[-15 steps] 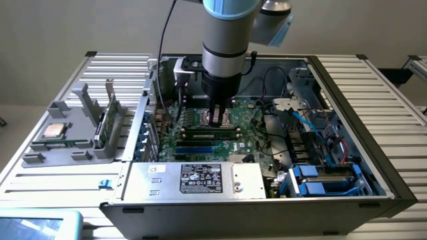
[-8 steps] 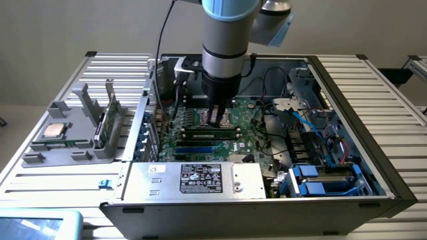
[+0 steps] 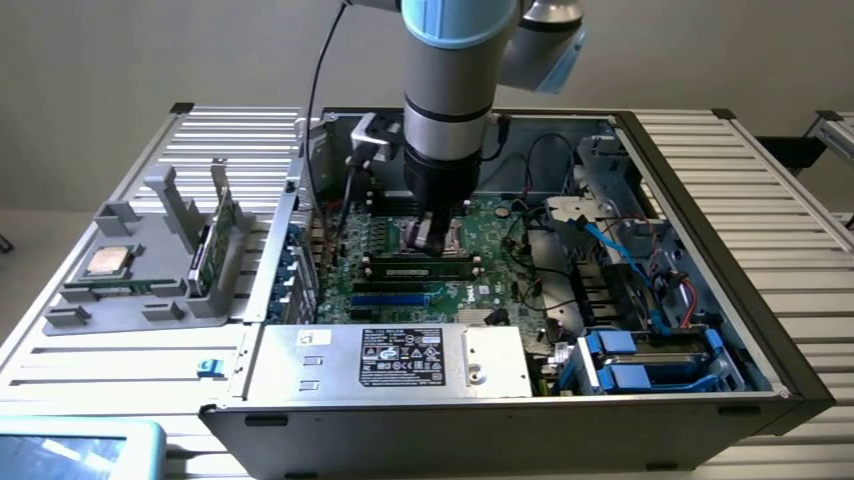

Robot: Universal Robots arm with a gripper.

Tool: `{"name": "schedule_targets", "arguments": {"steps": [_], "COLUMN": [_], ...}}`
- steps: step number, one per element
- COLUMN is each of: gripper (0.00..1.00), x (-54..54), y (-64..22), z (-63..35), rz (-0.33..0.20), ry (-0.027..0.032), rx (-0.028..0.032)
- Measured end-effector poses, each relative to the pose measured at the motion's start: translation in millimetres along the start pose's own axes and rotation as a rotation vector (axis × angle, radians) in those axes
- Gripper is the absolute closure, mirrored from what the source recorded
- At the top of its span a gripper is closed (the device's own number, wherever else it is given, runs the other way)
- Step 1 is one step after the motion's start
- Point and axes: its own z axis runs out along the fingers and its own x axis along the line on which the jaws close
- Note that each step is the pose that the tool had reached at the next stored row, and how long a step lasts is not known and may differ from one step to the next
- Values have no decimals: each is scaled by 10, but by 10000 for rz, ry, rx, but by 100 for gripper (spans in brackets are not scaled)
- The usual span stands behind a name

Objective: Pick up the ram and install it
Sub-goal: 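Press down the ram until it locks into place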

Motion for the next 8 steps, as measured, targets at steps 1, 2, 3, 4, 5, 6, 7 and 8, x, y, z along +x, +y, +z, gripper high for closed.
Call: {"name": "schedule_targets", "arguments": {"steps": [1,2,3,4,5,6,7,8], "gripper": [91,91,91,91,91,91,91,91], "x": [1,2,2,3,4,5,5,6], "y": [0,-1,-1,-2,-2,-2,-3,-3], "z": [9,17,26,34,43,52,60,68], "rz": [178,341,510,671,828,997,1152,1309], "ry": [-7,-14,-21,-28,-35,-43,-49,-56], "rx": [16,31,46,61,75,91,104,119]}}
